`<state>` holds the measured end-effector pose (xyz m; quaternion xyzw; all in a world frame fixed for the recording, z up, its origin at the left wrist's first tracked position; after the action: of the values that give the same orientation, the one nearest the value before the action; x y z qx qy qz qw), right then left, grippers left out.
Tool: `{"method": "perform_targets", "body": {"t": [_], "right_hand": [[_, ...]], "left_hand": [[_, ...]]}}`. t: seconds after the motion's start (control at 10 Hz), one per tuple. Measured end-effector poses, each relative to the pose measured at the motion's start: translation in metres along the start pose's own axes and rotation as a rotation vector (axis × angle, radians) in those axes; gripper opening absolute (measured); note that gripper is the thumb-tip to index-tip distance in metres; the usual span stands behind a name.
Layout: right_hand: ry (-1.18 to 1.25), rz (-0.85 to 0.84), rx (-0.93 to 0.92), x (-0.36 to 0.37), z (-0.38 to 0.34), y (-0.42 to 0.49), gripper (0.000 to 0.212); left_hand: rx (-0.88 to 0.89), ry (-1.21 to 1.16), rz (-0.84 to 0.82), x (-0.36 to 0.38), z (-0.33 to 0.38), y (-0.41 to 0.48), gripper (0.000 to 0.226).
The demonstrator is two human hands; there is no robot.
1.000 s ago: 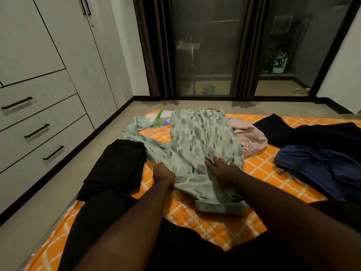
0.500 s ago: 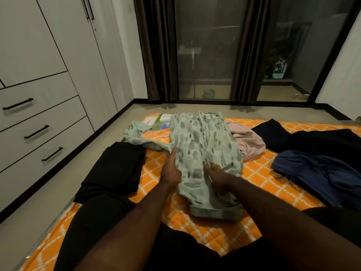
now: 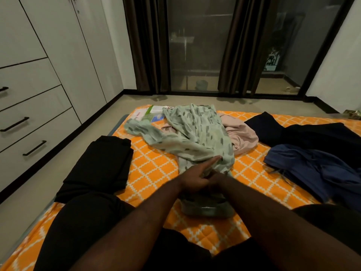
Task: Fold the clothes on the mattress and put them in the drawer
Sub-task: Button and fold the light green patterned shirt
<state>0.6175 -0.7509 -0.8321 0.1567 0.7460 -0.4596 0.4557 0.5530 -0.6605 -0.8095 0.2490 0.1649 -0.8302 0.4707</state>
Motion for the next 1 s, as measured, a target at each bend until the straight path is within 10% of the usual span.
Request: {"method": "perform_targets", "body": {"t": [0.3, 0.5, 0.7, 1.0], "right_hand": [[0.211, 0.069, -0.062, -0.025, 0.021, -0.01, 0.044], [0.276, 0.246, 0.069, -0.043, 0.042, -0.028, 0.022], [0.222, -0.024, 0.125, 0.002, 0.054, -0.005, 0.082], [0.388, -0.127, -0.005, -0.008, 0.008, -0.048, 0.013]], "left_hand": [[-0.101, 0.071, 0.426, -0.036, -0.014, -0.025, 0.071], [-0.135, 0.333, 0.252, -0.027, -0.013, -0.027, 0.058], [-0.282, 0.351, 0.09, -0.01, -0.014, -0.027, 0.064], [-0.379, 0.276, 0.014, -0.013, -0.017, -0.038, 0.039]]}}
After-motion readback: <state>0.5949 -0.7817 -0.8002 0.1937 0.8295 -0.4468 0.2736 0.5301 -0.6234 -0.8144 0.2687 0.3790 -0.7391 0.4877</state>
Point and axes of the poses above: each hand's wrist, its own y-axis towards the middle knuckle, its own x-axis out of the palm, z = x × y, the point moved 3 cm from there along y, towards the middle knuckle, and after that the axes turned 7 degrees about -z, right-handed, at the moved point
